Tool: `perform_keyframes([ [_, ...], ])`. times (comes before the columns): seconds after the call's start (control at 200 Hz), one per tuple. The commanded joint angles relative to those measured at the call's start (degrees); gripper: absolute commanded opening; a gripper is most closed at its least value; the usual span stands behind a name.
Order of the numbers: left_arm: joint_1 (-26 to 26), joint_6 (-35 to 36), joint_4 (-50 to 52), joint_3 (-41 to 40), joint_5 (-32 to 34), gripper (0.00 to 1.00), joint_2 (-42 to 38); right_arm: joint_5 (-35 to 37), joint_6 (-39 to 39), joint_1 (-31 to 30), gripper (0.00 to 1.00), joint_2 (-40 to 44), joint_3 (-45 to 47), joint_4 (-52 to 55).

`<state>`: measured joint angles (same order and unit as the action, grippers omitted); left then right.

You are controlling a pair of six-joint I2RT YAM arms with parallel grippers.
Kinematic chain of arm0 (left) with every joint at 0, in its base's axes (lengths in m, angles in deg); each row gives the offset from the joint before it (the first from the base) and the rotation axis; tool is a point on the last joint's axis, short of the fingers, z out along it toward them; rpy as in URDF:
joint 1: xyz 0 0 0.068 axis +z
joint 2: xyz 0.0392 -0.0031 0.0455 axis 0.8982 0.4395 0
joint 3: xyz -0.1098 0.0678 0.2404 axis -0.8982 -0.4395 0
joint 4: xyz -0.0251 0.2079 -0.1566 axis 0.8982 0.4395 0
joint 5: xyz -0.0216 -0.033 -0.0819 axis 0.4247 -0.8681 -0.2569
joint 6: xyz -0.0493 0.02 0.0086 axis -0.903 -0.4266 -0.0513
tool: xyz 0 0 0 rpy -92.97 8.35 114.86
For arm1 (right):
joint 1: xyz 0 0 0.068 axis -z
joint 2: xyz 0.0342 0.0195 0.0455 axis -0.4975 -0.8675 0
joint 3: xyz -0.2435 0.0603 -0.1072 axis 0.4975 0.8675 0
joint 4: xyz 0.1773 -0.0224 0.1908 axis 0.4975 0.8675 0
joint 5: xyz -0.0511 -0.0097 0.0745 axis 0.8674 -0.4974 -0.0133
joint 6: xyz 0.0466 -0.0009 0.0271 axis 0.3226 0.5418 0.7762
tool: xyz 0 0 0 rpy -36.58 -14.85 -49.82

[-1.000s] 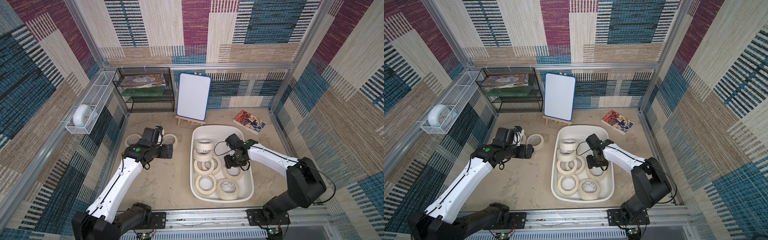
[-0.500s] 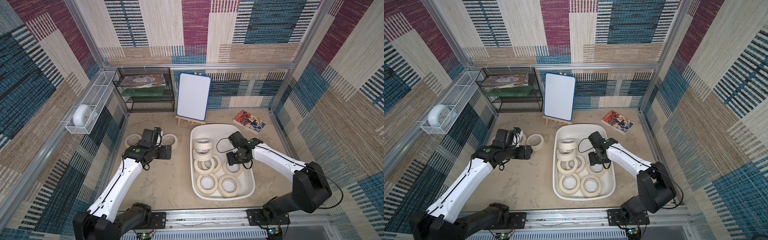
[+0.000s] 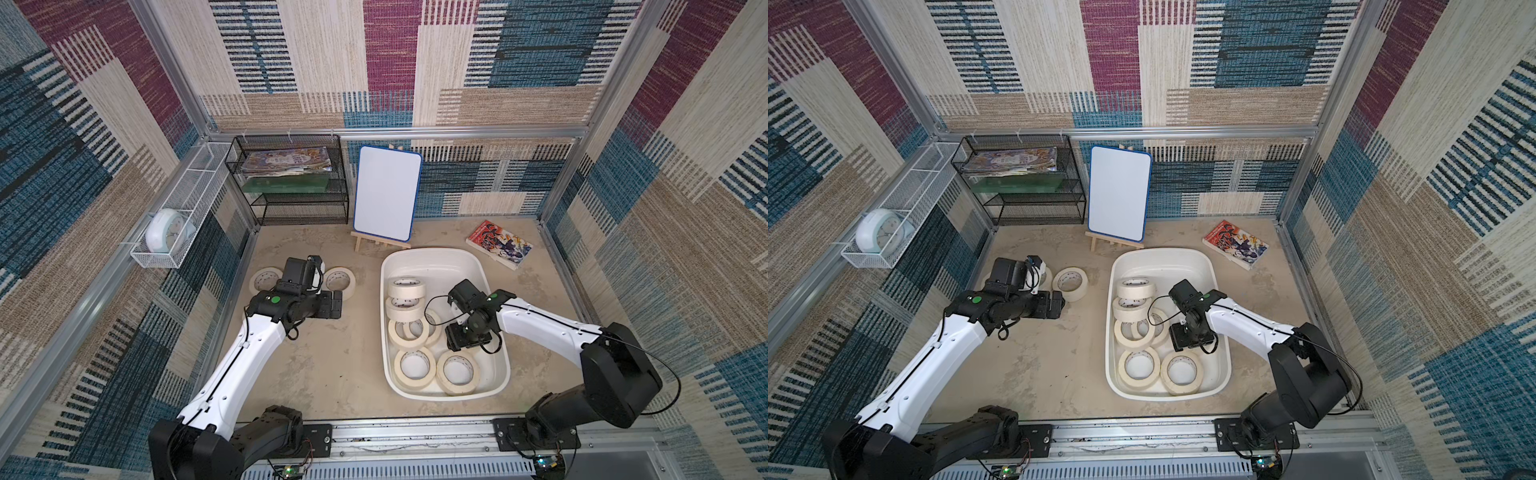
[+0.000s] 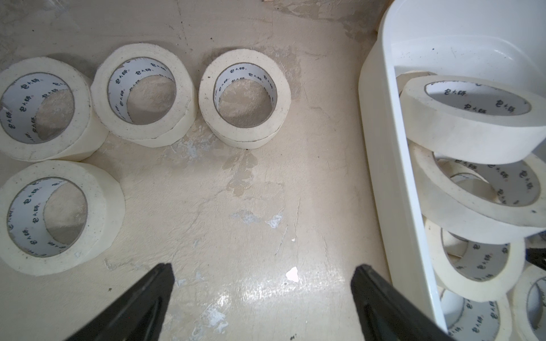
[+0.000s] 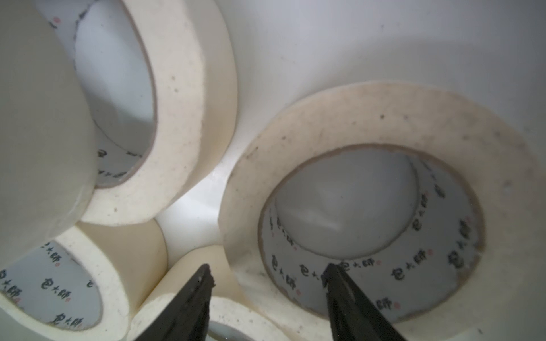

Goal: Take out the art tape in the storage box
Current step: Pick up the art tape from the storage box.

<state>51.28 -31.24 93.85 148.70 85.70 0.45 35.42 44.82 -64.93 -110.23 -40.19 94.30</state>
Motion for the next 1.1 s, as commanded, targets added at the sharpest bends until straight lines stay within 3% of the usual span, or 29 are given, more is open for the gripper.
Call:
perform_keyframes([
  [0.0,0.2,0.4,-0.9,0.0,-0.4,0.99,0.0,-0.5,-0.7,-0.1,0.63,-1.7,0.3,-3.5],
  [0.055,0.2,0.4,-0.9,-0.1,-0.4,0.99,-0.2,0.9,-0.8,-0.1,0.57,-2.2,0.0,-3.3],
  [0.23,0.3,0.5,-0.9,-0.3,-0.5,0.99,-0.6,5.9,-1.0,-0.1,0.09,1.4,-2.6,-0.1],
  [0.315,0.4,0.4,-0.9,-0.3,-0.7,0.99,-0.7,7.5,-1.7,-0.2,0.0,3.2,-6.1,2.9],
  [0.481,0.5,0.3,-0.9,-0.3,-0.9,0.99,-1.1,6.3,-3.3,-2.9,0.0,3.2,-15.9,9.1],
  [0.686,0.5,0.5,-0.9,-0.5,-0.9,0.99,-1.2,1.9,-5.0,-13.9,0.0,-5.8,-29.4,17.3],
  [0.956,0.7,0.8,-0.8,-0.8,-0.7,0.99,-1.3,-4.1,-7.0,-21.1,0.0,-14.8,-35.9,20.6],
  [1.027,0.7,0.8,-0.9,-0.7,-0.8,0.99,-1.4,-4.2,-7.1,-21.1,0.16,-14.9,-35.9,19.9],
  [1.097,0.7,0.8,-0.9,-0.8,-0.9,0.99,-1.3,-3.8,-7.0,-21.2,0.18,-14.1,-36.0,19.3],
])
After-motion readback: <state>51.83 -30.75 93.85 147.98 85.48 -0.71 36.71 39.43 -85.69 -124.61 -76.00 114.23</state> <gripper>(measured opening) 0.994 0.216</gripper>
